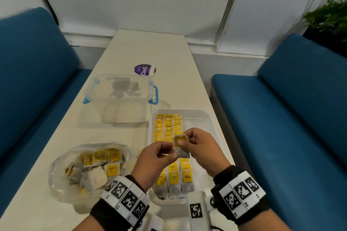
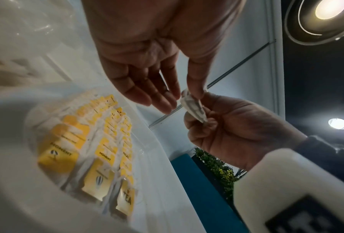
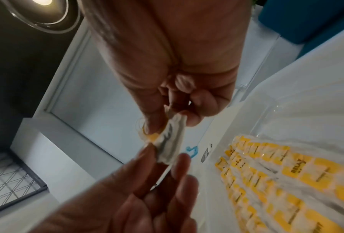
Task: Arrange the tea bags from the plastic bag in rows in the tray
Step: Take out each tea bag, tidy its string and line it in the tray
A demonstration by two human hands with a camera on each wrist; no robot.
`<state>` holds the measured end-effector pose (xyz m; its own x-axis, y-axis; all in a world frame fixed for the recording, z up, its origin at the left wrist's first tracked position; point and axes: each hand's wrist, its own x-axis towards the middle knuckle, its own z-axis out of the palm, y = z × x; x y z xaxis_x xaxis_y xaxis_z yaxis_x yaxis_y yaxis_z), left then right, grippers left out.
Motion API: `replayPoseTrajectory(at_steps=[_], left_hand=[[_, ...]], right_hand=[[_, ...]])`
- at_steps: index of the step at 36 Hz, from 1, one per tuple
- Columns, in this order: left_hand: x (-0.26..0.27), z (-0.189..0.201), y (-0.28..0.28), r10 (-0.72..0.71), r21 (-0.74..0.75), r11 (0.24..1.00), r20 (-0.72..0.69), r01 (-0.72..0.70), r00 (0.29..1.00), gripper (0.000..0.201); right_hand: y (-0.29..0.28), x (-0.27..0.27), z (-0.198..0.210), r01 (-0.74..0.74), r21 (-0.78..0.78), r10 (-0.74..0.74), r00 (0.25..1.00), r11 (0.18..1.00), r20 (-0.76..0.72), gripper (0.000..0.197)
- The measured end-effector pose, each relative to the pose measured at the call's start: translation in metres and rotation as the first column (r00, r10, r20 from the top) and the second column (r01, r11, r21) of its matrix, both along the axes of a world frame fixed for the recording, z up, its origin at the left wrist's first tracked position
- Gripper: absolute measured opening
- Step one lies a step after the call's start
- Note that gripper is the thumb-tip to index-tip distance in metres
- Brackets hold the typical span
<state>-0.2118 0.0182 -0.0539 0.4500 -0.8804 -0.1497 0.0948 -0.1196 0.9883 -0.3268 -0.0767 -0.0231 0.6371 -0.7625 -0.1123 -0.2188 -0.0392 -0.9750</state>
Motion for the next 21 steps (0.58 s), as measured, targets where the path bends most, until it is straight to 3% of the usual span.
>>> replayPoseTrajectory(at_steps=[6,10,14,17,21], left_hand=[[0.003,-0.002,0.000,0.048,0.021,0.999,-0.020,-0.048,0.999,0.019],[0.007,-0.003,-0.005,0.112,0.043,0.993,-0.030,-0.111,0.993,0.014],[0.008,-0.004,-0.014,0.129,0.046,0.991,-0.056,-0.127,0.990,0.018],[0.008,-0.006,-0.019,0.142,0.043,0.989,-0.050,-0.140,0.989,0.017],[0.013,-0.013,-0.023,0.163,0.053,0.985,0.014,-0.164,0.986,0.025]], right_hand=[[0.000,0.004,-0.008,0.036,0.050,-0.038,0.999,0.998,0.022,0.012],[-0.001,0.002,-0.016,0.059,0.138,-0.060,0.998,0.989,-0.003,0.035],[-0.001,0.004,-0.022,0.040,0.205,-0.049,0.998,0.978,0.040,0.039],[-0.007,0.006,-0.021,0.077,0.196,-0.089,0.994,0.978,0.056,0.037],[-0.029,0.007,-0.014,0.233,0.102,-0.233,0.972,0.967,-0.008,0.036]])
